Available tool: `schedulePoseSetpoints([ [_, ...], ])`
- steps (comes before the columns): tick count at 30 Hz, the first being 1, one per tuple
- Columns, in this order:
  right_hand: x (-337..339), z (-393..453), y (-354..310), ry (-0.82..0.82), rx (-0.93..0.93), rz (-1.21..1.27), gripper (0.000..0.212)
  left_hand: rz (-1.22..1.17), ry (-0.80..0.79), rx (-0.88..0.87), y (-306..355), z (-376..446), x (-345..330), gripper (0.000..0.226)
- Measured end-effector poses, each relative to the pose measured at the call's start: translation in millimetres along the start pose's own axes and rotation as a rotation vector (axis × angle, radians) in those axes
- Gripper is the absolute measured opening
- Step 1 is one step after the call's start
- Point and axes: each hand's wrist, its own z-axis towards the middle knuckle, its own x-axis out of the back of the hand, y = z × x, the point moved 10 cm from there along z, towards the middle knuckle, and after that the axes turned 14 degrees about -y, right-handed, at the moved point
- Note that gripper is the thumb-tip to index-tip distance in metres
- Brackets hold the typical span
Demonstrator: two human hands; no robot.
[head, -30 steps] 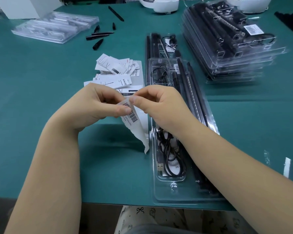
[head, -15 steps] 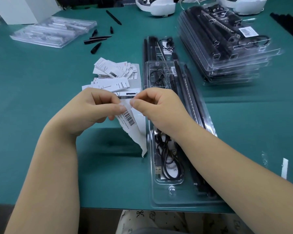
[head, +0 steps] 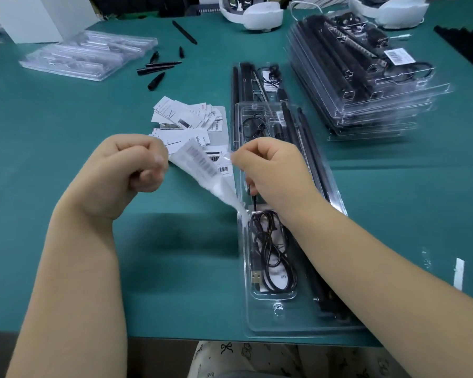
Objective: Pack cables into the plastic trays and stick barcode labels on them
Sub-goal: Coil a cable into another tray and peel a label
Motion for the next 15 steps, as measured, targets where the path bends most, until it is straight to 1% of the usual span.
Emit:
schedulePoseSetpoints([
  [3,4.1,0.6,2.7,0.026,-0.009,0.035,0.017,-0.026,0.124,-0.074,4.5,-2.6,13.9,0.032],
  [4,3.5,0.6,2.7,0.021,-0.007,0.031,0.017,0.009,0.153,-0.084,5.2,-3.3,16.6,0.028],
  [5,2.3,0.9,2.4,0.011,-0.005,0.022,0.017,0.058,0.153,-0.077,5.2,-2.7,15.3,0.024],
  [7,0.2,1.1,2.2,-0.006,-0.005,0.003,0.018,0.173,0.091,-0.023,1.2,1.2,7.0,0.041],
  [8,-0.5,1.0,2.3,-0.012,-0.008,-0.001,0.019,0.214,0.049,-0.003,-1.0,3.1,1.8,0.045],
  [10,-1.5,0.4,2.5,-0.022,-0.017,-0.005,0.02,0.236,0.013,0.0,-1.2,4.4,-4.5,0.039],
  [13,-1.6,-1.1,1.2,-0.025,-0.025,0.001,0.017,0.216,0.091,-0.053,3.3,1.6,4.6,0.018],
  [14,-1.1,-1.6,0.9,-0.023,-0.028,0.007,0.016,0.182,0.119,-0.059,2.9,0.4,9.9,0.013],
  [15,-0.2,-2.1,0.7,-0.017,-0.031,0.013,0.014,0.131,0.133,-0.055,0.4,-0.2,14.8,0.013],
])
